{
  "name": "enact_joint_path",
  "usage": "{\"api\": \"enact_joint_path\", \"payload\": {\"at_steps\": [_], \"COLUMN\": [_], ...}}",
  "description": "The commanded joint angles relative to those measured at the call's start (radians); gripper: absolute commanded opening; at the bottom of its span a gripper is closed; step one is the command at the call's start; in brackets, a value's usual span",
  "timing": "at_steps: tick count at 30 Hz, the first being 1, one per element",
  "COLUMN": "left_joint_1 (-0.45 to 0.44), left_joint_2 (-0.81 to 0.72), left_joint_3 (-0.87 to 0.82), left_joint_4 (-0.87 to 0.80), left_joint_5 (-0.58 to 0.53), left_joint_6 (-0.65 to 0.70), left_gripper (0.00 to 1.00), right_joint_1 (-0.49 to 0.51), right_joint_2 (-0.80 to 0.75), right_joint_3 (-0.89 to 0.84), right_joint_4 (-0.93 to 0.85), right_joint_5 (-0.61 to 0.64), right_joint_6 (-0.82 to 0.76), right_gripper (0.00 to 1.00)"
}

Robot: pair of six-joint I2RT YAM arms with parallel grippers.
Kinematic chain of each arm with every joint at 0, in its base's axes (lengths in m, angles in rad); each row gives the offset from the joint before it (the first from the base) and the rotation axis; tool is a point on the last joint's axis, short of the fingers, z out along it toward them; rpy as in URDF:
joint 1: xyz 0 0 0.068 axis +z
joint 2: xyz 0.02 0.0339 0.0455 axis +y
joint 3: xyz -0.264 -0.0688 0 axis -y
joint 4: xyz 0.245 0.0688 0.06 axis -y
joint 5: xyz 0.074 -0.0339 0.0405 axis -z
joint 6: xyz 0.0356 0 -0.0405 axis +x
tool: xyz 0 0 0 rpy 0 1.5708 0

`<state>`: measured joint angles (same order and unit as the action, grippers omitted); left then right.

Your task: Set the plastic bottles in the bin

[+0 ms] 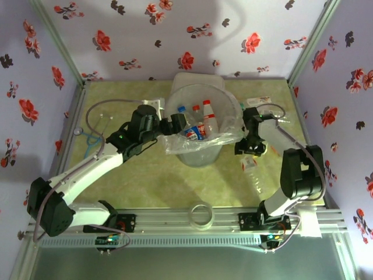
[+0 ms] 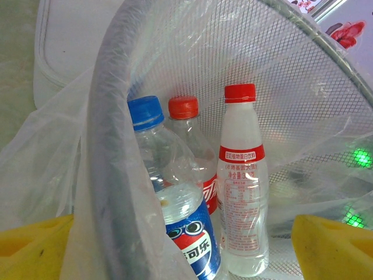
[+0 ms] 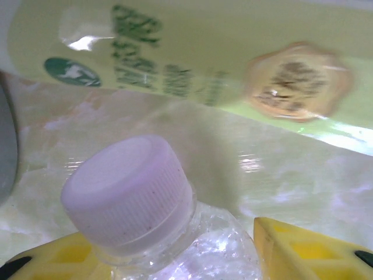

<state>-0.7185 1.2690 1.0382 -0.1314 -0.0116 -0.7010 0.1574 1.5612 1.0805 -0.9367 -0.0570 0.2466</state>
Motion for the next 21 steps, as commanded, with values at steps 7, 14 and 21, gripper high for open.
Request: {"api": "enact_joint_path", "payload": {"at_steps": [7,14,21], "left_joint_1": [0.011,0.015,0.026], "left_joint_2": [-0.007,-0.003,0.015], "left_joint_3": [-0.012,-0.019,-0.01], "left_joint_4": [-0.069,-0.053,-0.048], "left_joint_5": [0.001,0.001,0.017], "left_joint_6": [0.038,0.041,0.049], "left_gripper": [0.9,0.9,0.91], "right_joint_1": [-0.193,-0.219,-0.19], "right_joint_2": [-0.228,-0.377,-0.398], "right_joint_3": [0.242,0.439,0.642], "right_joint_4": [-0.063,0.091,0.206], "right_joint_5": [-0.116,-0.151,-0.144], "right_joint_6": [-0.018,0.06,0.097], "right_gripper": [0.43,0.42,0.4]}}
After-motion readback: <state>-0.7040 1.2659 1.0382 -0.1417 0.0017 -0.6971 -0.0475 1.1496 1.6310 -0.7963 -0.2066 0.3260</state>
